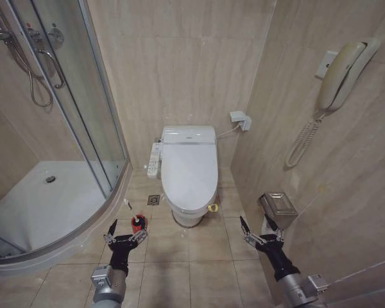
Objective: Open the toilet lid, clean the toilet bowl with a toilet brush, close the toilet lid, and flush.
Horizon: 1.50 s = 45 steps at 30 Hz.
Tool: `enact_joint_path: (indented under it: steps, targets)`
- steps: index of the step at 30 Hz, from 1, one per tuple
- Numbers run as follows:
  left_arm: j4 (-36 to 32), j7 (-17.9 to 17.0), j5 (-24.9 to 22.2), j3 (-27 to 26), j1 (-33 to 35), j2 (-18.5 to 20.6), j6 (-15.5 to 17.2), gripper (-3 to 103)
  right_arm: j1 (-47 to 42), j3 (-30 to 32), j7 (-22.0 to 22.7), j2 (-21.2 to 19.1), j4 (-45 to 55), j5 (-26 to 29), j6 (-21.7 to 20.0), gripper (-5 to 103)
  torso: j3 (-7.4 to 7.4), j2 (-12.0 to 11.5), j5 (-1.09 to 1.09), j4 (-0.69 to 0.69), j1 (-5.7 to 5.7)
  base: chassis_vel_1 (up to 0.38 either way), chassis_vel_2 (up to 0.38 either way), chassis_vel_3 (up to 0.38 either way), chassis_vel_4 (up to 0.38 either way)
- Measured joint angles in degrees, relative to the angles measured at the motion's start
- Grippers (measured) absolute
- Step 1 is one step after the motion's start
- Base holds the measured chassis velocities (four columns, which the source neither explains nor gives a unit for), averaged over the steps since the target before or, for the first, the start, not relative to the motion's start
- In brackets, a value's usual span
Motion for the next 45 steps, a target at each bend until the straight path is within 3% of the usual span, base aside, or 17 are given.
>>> enact_joint_path:
  steps: [45]
  targets:
    - [0.00,0.00,0.00,0.00,0.02,0.00,0.00,100,1.65,0.15,-3.47,0.28,-0.93,3.99,1.17,100,0.00,0.00,0.01,0.00,-0.02,-0.011,0.010,0.011,-0.013]
